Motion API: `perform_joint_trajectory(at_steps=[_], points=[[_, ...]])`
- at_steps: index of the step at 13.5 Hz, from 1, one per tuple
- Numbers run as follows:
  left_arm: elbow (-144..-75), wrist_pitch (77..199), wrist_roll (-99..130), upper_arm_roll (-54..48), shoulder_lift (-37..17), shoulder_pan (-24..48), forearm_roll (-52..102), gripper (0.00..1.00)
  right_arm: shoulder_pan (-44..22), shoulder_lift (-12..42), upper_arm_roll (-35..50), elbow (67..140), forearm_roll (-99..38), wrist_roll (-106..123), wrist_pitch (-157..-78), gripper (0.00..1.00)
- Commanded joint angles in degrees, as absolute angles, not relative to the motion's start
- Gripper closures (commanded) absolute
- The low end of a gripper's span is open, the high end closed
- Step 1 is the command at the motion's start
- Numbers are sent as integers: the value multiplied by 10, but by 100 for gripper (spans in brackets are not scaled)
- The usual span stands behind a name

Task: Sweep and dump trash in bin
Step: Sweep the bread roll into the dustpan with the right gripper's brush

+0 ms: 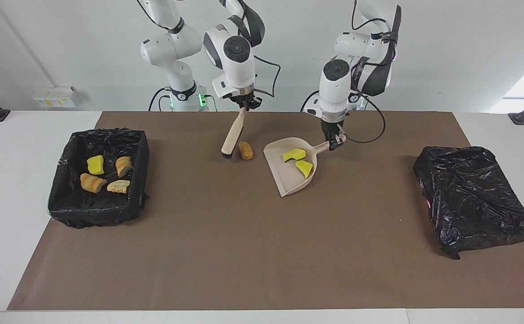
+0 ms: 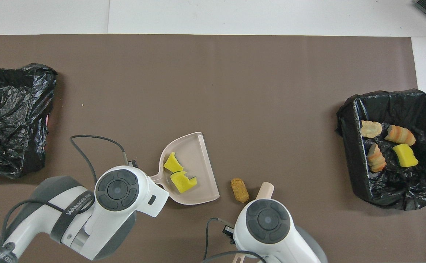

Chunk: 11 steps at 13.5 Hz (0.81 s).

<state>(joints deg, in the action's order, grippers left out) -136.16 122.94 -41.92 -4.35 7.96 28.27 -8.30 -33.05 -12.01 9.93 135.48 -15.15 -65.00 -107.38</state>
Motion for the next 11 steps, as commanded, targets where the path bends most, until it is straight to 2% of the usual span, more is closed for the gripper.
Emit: perform_joint_trajectory(at_steps=[1,4,8,11], points=[[-1365,1217,-425,-37,86,294,-89,100,-357,-108,99,1397,-156,-660,-1156,100],[-1365,1218,-424,-36,85,294,-89,100,-359,-65,99,1385,-154,-517,-1230,100],[-1365,1218,-417,-36,85,294,-89,100,-375,-9,99,1324,-156,-333,-1239,100],[-1365,1220,-378,-37,85,292,-87,100,-374,2,99,1306,-183,-168,-1233,100]])
